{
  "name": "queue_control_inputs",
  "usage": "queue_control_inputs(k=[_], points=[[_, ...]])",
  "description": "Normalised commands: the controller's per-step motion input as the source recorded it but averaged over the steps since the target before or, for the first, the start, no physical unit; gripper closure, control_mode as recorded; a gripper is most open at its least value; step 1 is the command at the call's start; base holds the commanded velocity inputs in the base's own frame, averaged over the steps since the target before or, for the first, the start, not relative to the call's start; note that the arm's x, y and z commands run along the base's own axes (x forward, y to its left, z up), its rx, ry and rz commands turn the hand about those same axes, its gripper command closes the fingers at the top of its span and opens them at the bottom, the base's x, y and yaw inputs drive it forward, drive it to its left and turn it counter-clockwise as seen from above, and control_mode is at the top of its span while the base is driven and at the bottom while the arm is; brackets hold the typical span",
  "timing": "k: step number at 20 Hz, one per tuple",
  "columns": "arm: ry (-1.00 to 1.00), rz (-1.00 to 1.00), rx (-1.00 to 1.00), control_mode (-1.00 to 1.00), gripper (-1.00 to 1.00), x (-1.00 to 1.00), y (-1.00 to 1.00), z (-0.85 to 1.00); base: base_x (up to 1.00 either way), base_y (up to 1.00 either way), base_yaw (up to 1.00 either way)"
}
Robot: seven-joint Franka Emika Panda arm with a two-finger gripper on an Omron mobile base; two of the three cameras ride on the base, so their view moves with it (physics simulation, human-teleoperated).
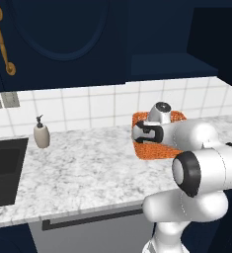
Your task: Open the cabinet, pick up the bread from the cabinet and place it in the basket. Then move the basket to the dining counter.
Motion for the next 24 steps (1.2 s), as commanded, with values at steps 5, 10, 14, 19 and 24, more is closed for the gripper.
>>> queue_control_inputs(k=[5,10,14,19,24], points=[[0.05,0.14,-0.06,-1.0,-1.0,0.01,0.0,-0.56,0.0,0.0,0.0],[0.07,0.12,-0.06,-1.0,1.0,-0.09,0.04,-0.73,0.0,0.0,0.0],[0.03,0.12,0.0,-1.0,1.0,-0.58,0.01,-0.02,0.0,0.0,0.0],[0.01,0.11,-0.08,-1.0,1.0,-0.88,0.13,0.31,0.0,0.0,0.0],[0.0,0.12,-0.06,-1.0,1.0,-0.91,0.48,0.51,0.0,0.0,0.0]])
